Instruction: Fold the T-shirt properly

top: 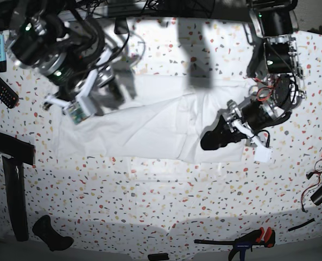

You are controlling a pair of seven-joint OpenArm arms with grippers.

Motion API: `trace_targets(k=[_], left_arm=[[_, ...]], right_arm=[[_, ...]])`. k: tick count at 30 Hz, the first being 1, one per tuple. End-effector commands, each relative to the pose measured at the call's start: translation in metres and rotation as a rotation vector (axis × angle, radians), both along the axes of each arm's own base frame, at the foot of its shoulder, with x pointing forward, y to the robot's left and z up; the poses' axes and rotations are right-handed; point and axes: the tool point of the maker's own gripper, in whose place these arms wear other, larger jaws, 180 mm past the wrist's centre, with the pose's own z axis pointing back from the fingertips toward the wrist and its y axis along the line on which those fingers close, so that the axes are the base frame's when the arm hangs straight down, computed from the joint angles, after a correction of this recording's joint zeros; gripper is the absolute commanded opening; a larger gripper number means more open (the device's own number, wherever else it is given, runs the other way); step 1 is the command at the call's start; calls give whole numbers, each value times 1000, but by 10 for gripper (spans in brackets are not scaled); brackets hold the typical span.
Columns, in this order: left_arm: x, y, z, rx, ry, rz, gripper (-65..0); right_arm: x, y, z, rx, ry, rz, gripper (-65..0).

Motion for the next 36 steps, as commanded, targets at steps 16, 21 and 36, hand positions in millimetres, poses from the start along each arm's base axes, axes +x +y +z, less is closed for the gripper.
trace_targets(k=[16, 21, 36], left_arm=[[7, 24, -4, 151, -30, 3, -381], [9, 25, -3, 149, -37, 12, -381], [8, 25, -4, 150, -34, 12, -381]], right_arm=[[31, -120, 25, -57, -144, -380, -196], [51, -164, -6, -42, -42, -565, -201], [67, -182, -102, 165, 372, -504, -201]])
